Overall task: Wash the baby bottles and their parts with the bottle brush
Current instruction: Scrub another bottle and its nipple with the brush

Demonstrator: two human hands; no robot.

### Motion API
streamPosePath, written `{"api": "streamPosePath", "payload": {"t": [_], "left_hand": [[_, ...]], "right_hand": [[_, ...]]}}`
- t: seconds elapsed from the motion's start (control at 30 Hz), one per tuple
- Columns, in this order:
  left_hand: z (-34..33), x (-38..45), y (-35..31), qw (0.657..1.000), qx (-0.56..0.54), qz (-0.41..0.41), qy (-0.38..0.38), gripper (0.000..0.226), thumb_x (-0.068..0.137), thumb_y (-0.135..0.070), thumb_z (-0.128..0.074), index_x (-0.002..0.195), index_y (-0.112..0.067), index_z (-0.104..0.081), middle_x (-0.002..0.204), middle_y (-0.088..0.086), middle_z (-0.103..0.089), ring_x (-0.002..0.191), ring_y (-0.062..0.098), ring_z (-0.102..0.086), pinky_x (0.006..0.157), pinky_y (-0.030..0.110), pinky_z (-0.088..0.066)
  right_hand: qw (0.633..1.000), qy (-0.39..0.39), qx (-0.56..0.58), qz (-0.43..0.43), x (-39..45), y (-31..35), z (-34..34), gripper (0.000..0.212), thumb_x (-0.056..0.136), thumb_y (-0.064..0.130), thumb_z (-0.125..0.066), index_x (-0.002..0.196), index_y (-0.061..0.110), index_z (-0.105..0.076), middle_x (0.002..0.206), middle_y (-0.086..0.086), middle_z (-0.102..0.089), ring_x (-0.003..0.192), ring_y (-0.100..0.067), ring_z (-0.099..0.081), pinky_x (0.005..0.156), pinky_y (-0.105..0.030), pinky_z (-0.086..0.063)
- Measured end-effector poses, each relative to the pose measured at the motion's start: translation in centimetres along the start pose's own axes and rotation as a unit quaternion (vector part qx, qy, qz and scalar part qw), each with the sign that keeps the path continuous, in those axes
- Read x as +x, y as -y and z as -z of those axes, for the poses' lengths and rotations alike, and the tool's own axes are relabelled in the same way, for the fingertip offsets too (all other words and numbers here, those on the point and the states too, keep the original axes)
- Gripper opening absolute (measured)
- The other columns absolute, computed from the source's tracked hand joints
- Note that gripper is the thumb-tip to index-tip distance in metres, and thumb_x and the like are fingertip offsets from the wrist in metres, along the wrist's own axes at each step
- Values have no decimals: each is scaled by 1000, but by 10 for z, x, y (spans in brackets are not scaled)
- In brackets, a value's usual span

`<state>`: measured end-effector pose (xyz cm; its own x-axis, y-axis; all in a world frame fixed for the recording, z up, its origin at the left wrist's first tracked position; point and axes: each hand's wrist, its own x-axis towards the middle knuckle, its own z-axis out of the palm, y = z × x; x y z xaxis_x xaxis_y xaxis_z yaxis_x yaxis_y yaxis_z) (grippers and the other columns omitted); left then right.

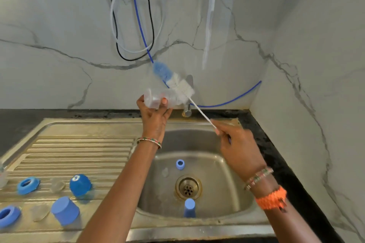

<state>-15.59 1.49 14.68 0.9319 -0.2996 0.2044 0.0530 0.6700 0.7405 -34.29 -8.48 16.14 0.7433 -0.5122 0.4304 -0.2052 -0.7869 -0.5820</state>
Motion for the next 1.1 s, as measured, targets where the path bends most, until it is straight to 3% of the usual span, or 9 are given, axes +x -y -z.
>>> {"api": "streamPosePath", "payload": {"t": [0.1, 0.23, 0.4, 0.5, 0.6, 0.73, 0.9, 1.0, 1.1], "left_hand": [[6, 11, -11, 999, -6, -23, -23, 45, 88, 1, -58, 116, -21, -30, 108, -1, -55, 103, 18, -58, 86, 39, -54], [-5, -4, -1, 994, 76, -13, 81, 55, 73, -16, -74, 111, -28, -37, 119, 2, -49, 109, 17, -58, 85, 39, -55], [2, 12, -17, 998, 27, -38, -33, 44, 89, -4, -61, 112, -25, -29, 114, 0, -51, 101, 13, -59, 83, 35, -55], [-7, 7, -15, 999, 32, -25, -8, 45, 89, -3, -59, 116, -22, -28, 118, 4, -49, 103, 16, -58, 80, 34, -56], [-16, -5, -3, 999, 36, -17, 9, 48, 87, 1, -59, 119, -18, -28, 118, 4, -50, 102, 15, -59, 83, 37, -56], [-1, 12, -20, 994, -21, -45, -93, 43, 89, -4, -60, 113, -19, -28, 108, 1, -53, 102, 17, -57, 80, 36, -56], [-12, -2, -12, 998, 9, -4, -65, 39, 85, -5, -66, 100, -21, -34, 113, 9, -52, 104, 27, -60, 79, 42, -58], [-16, 2, -17, 987, -24, 22, -159, 51, 79, -11, -74, 107, -15, -31, 114, 13, -52, 100, 32, -63, 68, 36, -60], [-5, 20, -36, 950, -97, 17, -296, 60, 77, -20, -78, 116, -9, -33, 117, 13, -49, 79, 22, -64, 54, 27, -56]], "right_hand": [[999, 17, -16, 25, -14, 1, 9, 35, 91, 6, -53, 116, 25, -68, 86, -1, -72, 66, -12, -63, 66, -37, -55], [1000, -7, -18, -2, 19, 0, 11, 32, 94, 15, -51, 119, 28, -66, 87, -3, -71, 75, -20, -64, 73, -36, -54], [1000, 28, -13, 3, 15, 7, 20, 30, 95, 17, -51, 117, 29, -66, 76, 4, -67, 59, -6, -55, 60, -23, -46], [1000, 21, -12, 2, 29, 12, 16, 29, 94, 16, -51, 116, 26, -68, 82, -2, -69, 70, -16, -61, 72, -35, -54], [1000, 18, -15, -13, 50, 19, 13, 29, 94, 15, -51, 116, 26, -68, 100, -5, -70, 86, -22, -64, 82, -35, -54], [999, 53, -4, -2, 37, 18, 16, 31, 94, 21, -52, 120, 34, -64, 102, 3, -70, 87, -16, -63, 81, -36, -54], [1000, 10, -12, 9, 40, 24, 2, 33, 95, 20, -50, 124, 34, -61, 105, -1, -70, 86, -23, -65, 78, -42, -55], [999, 7, -23, 22, 42, 24, -4, 35, 96, 19, -49, 125, 34, -60, 99, 0, -70, 83, -24, -64, 73, -41, -55], [997, 34, -28, 60, 18, 8, -23, 40, 95, 17, -49, 130, 35, -55, 76, 6, -61, 66, -19, -59, 61, -37, -52]]}}
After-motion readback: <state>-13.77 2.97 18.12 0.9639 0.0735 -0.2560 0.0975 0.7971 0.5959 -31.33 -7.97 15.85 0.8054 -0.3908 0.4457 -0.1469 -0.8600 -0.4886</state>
